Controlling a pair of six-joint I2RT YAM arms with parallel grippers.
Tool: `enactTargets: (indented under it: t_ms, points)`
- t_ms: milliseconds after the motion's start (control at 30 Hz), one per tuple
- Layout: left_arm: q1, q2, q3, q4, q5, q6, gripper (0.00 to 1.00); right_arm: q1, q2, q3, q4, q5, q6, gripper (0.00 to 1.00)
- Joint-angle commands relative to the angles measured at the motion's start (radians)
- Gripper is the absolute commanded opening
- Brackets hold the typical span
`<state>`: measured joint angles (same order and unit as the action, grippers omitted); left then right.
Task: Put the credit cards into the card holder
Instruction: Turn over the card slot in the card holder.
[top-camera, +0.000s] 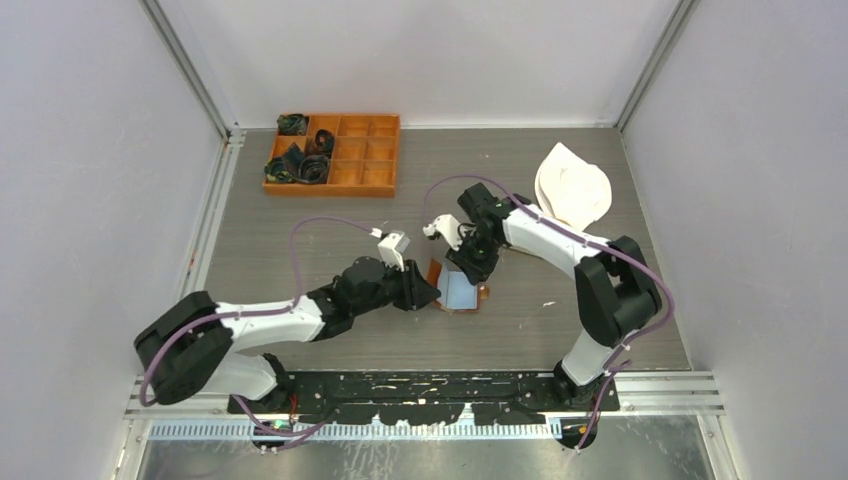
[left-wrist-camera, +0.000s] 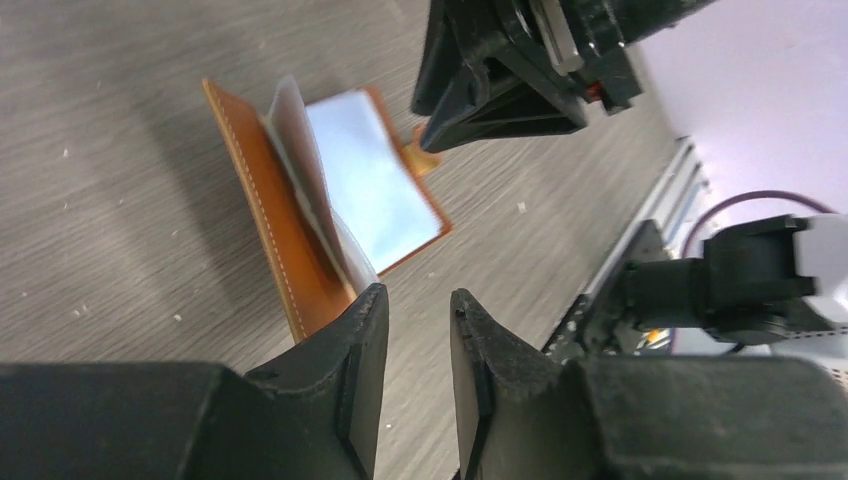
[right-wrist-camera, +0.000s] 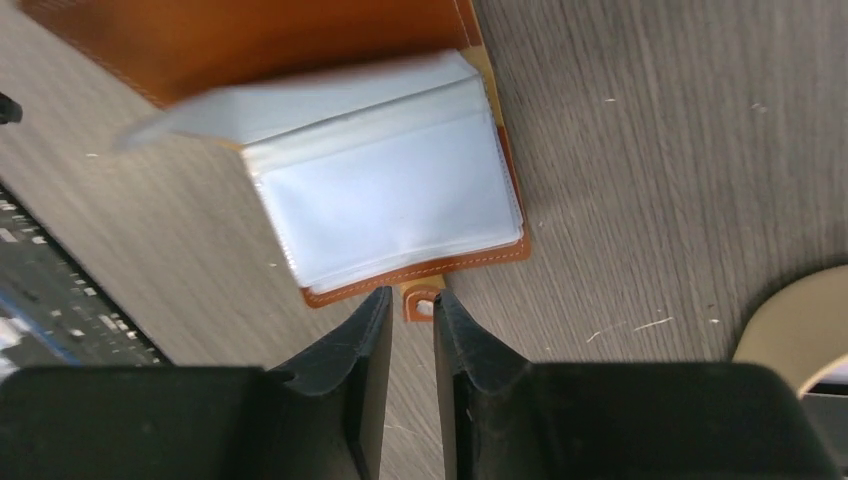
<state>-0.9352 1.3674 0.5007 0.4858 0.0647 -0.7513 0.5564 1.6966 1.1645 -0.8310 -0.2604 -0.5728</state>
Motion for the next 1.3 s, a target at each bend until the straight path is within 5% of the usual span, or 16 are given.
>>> enactTargets:
  t_ms: [0,367,433,700,1133,1267]
  points:
    - [-0.004,-0.129,0.039,-0.032,0.020,0.038,0.31,-0.033,-0.088,0.054,-0.038,-0.187,-0.007,0.28]
    - [-0.004,-0.311,0.445,-0.439,-0.037,-0.149,0.51,-0.055,-0.030,0.080,-0.038,-0.301,0.089,0.29]
    - [-0.005,-0.310,0.549,-0.506,-0.053,-0.196,0.58,-0.060,-0.016,0.083,-0.035,-0.316,0.108,0.29]
    - [-0.055,-0.214,0.903,-0.824,-0.268,-0.299,0.62,-0.079,0.016,0.085,-0.035,-0.326,0.115,0.29]
    - [-0.083,-0.186,1.004,-0.838,-0.286,-0.218,0.62,-0.111,0.023,0.084,-0.018,-0.323,0.141,0.30]
    - [-0.074,-0.194,0.906,-0.773,-0.273,-0.005,0.64,-0.119,0.037,0.078,0.003,-0.327,0.171,0.31]
